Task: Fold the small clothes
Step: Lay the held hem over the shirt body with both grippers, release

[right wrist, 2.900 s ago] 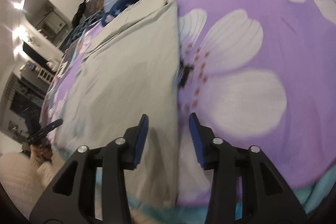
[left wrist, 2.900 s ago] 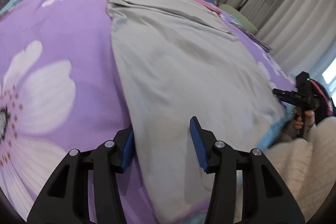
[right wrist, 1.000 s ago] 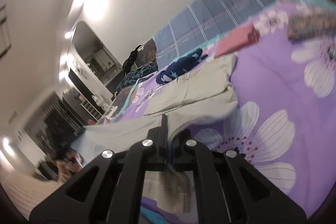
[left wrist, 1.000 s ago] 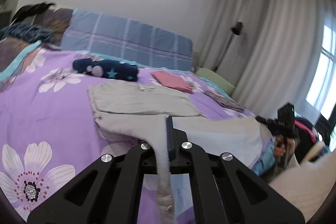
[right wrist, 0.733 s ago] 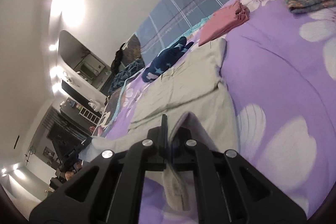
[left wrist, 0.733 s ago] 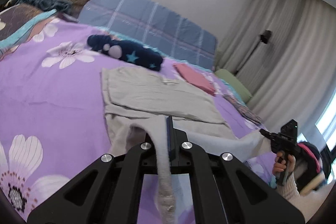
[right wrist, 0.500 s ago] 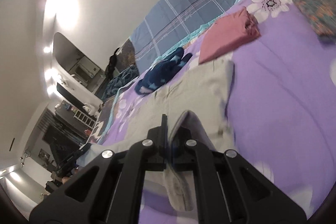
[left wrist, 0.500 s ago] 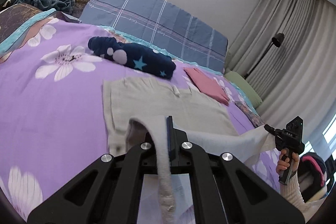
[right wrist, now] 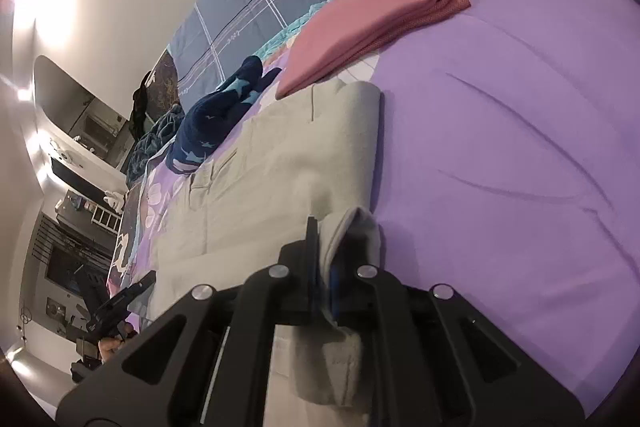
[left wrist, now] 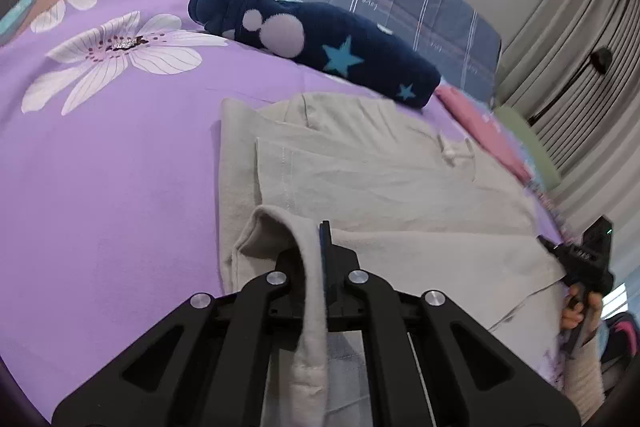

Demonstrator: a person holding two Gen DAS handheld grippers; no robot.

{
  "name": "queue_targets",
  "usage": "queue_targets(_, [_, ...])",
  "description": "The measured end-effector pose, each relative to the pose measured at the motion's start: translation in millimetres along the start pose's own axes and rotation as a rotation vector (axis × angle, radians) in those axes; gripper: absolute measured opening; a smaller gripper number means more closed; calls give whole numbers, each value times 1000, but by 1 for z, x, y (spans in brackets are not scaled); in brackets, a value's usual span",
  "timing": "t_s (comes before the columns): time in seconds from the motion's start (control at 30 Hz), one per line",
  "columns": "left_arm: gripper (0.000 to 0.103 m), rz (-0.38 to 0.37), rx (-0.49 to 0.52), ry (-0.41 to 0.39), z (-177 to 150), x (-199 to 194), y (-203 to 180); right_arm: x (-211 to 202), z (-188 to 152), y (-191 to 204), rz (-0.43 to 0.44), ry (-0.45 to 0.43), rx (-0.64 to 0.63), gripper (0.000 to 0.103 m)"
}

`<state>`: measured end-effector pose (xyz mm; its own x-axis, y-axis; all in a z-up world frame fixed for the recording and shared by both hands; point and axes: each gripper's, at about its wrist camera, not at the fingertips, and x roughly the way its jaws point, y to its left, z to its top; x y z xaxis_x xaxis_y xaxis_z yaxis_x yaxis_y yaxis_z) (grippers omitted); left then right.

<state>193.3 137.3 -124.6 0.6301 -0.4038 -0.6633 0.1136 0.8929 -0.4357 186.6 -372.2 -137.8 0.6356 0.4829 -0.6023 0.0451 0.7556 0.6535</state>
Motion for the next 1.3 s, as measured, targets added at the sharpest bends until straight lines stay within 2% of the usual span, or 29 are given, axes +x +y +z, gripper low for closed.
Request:
queue_targets(0.07, [9,10,-1,-7,3,-6,1,-5,0,5,-26,-2,-28,11])
queue_targets(0.1, [17,32,10,-12,3,-11,-1,-9,-1,10,-46,-9,-56,15])
queue_targets(0.13, [29,52,21,-22,2,-18,-4,-14,-2,14,-57,-14,-76,22])
queue_targets(0.17, [33,56,29,-32,1,-22,-6,-20,-6,18,-65,-21,-105,26])
queue_targets(0.27, [35,24,68,-56,-7,-45,-14,-36,-19,23,-79,-19,-147,26])
queue_targets(0.37, [33,-27,92,-39,-27,-61,-21,-49,-31,21,-76,-13,-143,26])
queue_targets(0.43, [28,-20,91,-23,-38,-62,-23,-55,-39,22,-72,-16,-135,25])
queue_targets(0.53, [21,0,66,16,-49,-54,-20,-58,-44,24,-82,-16,-138,16])
queue_targets(0.67, [10,1,13,23,-47,-47,-10,-58,-45,26,-85,-18,-138,7])
queue_targets(0.77, [2,4,10,21,-41,-45,-10,-60,-41,30,-61,-35,-144,6])
queue_targets(0.87, [2,-1,9,-4,-31,-48,-13,-62,-34,32,-35,-45,-129,5])
queue_targets(1.0, [2,30,47,-14,-19,-49,-20,-66,-22,39,-10,-71,-130,5])
queue_targets(1.1, [2,5,30,-15,-10,-48,-20,-65,-15,41,13,-69,-123,5])
queue_targets(1.23, [1,-6,33,-50,23,-47,-27,-58,12,47,9,-74,-115,4])
queue_targets(1.3, [1,13,51,-76,48,-41,-34,-51,40,53,12,-93,-115,4])
